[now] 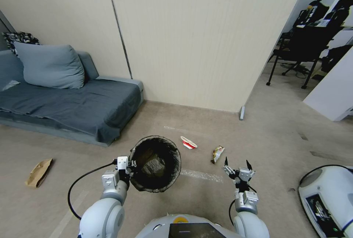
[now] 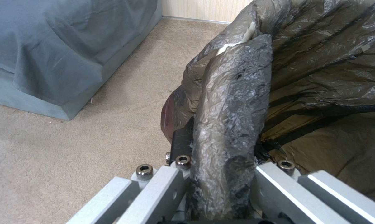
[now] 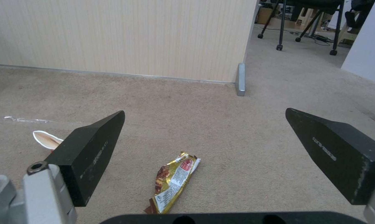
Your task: Pick up the trash bin, then pick up the garbage from the floor and place it into the trash bin.
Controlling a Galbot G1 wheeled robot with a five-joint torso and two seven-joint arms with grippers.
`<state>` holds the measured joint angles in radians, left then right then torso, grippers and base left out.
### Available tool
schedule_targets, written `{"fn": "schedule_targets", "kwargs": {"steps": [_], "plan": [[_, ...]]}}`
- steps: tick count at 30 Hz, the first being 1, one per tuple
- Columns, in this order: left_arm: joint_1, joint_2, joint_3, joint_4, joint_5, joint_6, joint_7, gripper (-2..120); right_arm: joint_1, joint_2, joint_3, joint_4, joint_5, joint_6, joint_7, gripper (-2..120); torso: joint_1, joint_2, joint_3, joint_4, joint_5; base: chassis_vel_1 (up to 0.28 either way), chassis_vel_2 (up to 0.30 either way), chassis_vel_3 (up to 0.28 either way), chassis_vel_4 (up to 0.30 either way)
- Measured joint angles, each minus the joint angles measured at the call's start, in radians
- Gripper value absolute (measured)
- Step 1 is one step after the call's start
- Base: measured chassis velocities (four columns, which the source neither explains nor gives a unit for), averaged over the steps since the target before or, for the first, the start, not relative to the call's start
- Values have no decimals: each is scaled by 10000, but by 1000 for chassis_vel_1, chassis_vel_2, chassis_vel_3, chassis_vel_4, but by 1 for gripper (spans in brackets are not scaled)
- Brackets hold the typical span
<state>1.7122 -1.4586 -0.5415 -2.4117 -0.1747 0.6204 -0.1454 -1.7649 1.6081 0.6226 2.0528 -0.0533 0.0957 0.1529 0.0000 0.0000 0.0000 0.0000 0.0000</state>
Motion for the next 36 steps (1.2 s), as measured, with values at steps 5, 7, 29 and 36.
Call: {"fn": "schedule_targets", "kwargs": {"steps": [5,7,29,36], "plan": [[7,-3,-2,0,14,-3,0,1,2,0,-14,2,-17,1,0,100,1,0,0,0,0,0,0,0,0],[8,-4,-2,0,21,-4,0,1,5,0,-18,2,-20,2,0,100,0,0,0,0,0,-10,24,7,-26],[-24,-26,28,24,70,-10,33,1,35,0,-23,-73,-44,29,-9,100,0,0,0,0,0,-42,37,44,-40],[-39,-21,28,30,62,-14,44,1,33,0,-12,-84,-49,35,-12,100,0,-1,0,0,0,-37,49,52,-38]]}}
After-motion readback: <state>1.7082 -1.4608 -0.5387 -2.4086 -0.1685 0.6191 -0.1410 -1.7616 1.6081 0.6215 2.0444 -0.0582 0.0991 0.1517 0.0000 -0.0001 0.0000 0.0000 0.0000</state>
